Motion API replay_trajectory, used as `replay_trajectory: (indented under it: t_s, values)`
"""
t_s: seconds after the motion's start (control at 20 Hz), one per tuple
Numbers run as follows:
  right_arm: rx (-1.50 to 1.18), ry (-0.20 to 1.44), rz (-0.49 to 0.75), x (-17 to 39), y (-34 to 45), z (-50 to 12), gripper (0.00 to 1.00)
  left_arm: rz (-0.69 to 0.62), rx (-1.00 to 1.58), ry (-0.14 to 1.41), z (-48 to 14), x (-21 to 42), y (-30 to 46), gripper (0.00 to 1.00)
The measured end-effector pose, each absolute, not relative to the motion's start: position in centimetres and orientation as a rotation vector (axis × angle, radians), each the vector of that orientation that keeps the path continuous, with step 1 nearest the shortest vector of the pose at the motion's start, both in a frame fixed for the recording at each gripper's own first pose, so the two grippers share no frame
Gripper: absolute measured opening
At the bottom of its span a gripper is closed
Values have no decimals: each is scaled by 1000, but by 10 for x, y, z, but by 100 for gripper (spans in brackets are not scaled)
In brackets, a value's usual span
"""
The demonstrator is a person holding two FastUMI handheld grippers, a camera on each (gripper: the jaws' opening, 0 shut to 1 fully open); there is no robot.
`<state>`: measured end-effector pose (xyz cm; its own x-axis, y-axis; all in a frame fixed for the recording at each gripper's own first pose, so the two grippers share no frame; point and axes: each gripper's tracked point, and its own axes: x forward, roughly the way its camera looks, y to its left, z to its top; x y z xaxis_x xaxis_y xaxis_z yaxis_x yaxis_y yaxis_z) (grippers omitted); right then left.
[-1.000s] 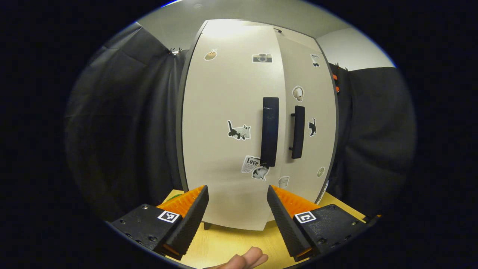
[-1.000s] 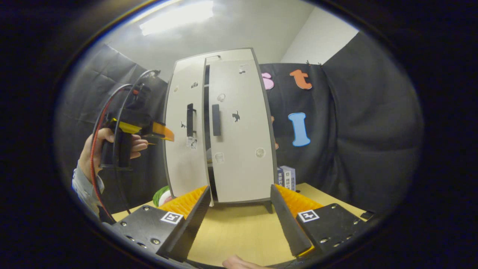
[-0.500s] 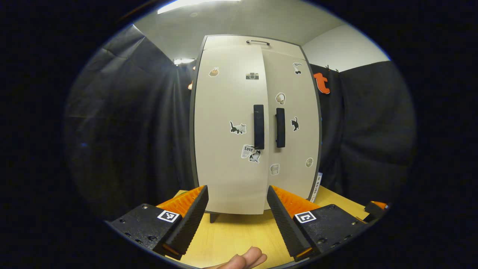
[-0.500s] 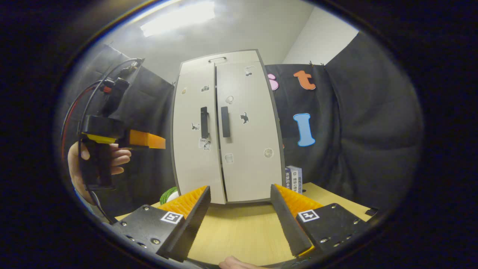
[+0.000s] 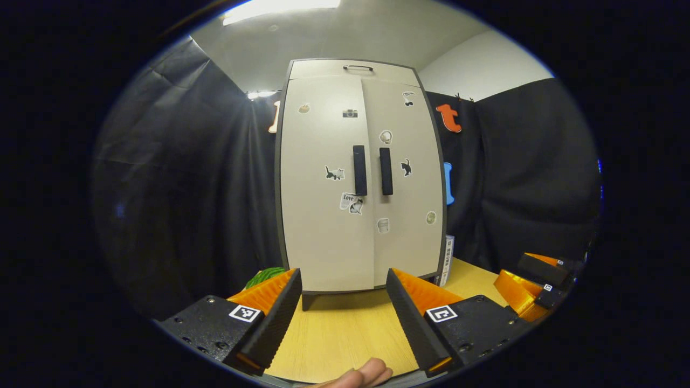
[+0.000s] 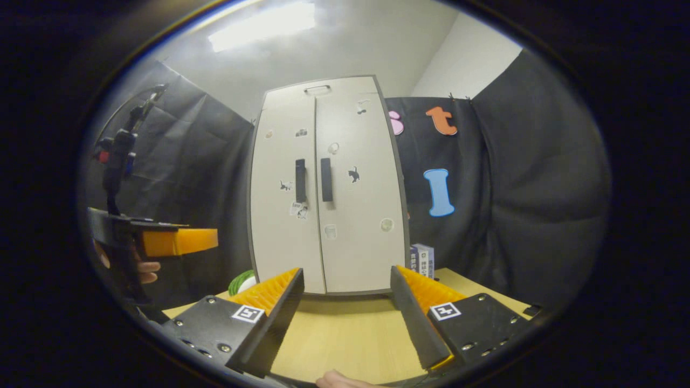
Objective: Grab one shoe with the right hand and put it into the shoe cabinet, grab the other shoe with the left hand and put it into the shoe cabinet; then close the right door with the right hand and the left door with the left hand.
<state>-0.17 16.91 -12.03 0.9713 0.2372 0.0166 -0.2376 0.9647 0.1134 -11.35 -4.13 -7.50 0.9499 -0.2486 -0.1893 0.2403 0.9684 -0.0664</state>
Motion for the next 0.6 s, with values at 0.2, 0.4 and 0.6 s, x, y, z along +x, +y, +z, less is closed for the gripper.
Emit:
replay_trajectory:
  t_s: [0.2,0.4,0.6]
  values:
    - [121,-12,237,-2,165,-117,96,-282,-157,201,-89,-123,-47,96]
    - [118,-14,228,-2,163,-116,96,-258,-157,202,-92,-124,-36,97]
    - [112,-8,232,-1,166,-119,96,-250,-159,166,-81,-125,-33,97]
